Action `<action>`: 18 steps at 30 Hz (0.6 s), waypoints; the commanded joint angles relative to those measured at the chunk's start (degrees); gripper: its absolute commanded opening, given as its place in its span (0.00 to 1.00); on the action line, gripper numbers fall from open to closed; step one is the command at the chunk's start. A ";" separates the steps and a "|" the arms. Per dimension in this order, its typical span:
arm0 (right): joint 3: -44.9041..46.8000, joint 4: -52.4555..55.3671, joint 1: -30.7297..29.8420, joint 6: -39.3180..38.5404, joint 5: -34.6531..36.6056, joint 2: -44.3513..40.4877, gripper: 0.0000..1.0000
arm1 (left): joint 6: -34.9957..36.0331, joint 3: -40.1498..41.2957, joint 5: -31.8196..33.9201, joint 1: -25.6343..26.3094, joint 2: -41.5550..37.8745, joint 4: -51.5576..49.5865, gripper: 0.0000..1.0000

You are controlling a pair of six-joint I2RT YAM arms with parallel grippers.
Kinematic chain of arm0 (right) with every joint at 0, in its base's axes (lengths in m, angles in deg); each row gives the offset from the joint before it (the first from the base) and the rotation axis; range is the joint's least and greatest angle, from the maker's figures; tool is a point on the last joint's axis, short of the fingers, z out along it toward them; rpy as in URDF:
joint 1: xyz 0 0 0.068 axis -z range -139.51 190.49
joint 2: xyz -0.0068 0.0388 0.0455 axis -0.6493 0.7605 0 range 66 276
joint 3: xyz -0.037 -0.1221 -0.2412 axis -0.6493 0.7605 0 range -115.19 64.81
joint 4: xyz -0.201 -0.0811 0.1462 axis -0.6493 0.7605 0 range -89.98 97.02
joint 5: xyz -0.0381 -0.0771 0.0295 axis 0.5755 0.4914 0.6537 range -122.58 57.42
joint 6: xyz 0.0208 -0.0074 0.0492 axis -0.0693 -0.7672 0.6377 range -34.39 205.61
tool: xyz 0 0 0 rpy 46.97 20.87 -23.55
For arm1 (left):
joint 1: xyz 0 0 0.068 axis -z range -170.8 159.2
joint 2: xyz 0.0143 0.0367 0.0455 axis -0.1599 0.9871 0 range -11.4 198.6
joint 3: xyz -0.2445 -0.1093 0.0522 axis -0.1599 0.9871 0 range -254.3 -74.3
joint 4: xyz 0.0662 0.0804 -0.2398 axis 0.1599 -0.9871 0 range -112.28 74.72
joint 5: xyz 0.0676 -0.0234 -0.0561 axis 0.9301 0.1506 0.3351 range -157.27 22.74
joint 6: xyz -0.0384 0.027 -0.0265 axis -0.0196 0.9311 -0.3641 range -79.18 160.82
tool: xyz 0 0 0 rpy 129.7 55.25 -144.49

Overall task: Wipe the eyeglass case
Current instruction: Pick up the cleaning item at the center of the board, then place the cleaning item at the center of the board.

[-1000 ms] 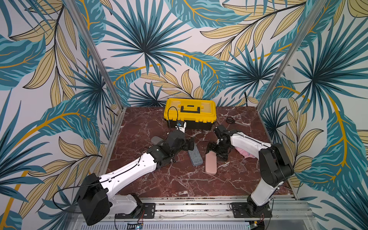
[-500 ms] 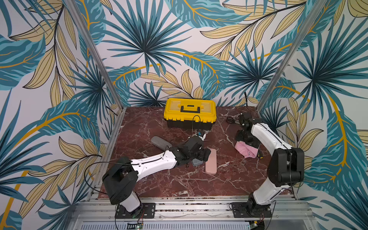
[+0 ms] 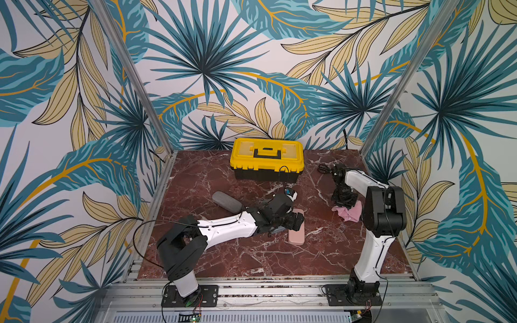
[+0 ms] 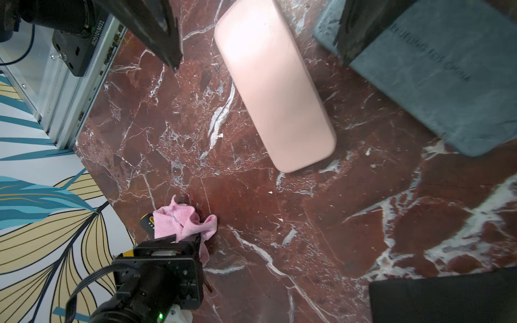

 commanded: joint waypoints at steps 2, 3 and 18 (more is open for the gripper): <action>2.26 3.77 -2.46 -0.68 3.06 -10.93 0.14 | -1.49 -4.97 -1.69 1.90 4.75 -1.63 0.94; 3.01 4.80 -3.09 -0.65 2.97 -13.91 0.11 | -1.70 -5.96 -1.07 2.41 6.03 -2.49 0.97; 27.98 -6.55 3.09 8.82 -31.25 -33.03 0.10 | -3.70 -14.69 8.23 5.54 16.07 -14.60 1.00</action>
